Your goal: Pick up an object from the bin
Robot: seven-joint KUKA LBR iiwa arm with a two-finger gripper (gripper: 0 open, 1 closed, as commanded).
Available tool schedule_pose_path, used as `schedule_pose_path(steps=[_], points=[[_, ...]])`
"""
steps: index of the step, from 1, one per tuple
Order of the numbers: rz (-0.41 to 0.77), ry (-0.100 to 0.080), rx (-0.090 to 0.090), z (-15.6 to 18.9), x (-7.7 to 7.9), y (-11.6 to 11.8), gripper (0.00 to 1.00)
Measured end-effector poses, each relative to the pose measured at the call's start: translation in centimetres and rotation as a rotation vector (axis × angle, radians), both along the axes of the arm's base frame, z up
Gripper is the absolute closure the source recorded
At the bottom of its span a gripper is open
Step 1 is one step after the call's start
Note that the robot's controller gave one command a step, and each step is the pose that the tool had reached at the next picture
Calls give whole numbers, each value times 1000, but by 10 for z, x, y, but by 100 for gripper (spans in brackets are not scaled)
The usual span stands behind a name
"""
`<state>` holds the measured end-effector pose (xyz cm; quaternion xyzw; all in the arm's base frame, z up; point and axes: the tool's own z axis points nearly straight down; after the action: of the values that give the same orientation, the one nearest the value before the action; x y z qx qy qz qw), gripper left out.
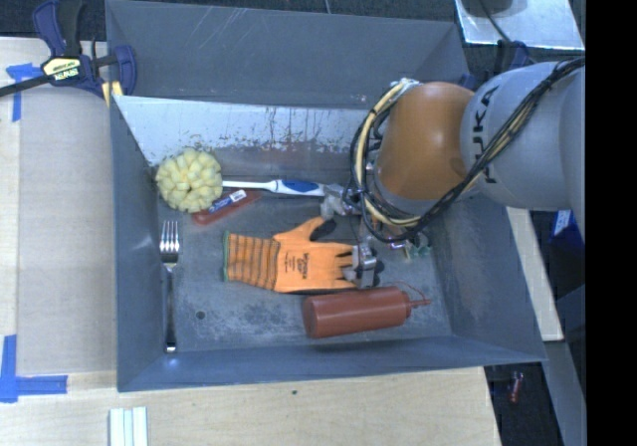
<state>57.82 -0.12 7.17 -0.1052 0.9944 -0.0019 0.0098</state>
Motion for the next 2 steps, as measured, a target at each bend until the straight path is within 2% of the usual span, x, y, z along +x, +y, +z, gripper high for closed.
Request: schedule_pose_path(steps=[1, 2], points=[[31, -5, -1, 2, 2, 2, 100], [32, -5, -1, 2, 2, 2, 100]])
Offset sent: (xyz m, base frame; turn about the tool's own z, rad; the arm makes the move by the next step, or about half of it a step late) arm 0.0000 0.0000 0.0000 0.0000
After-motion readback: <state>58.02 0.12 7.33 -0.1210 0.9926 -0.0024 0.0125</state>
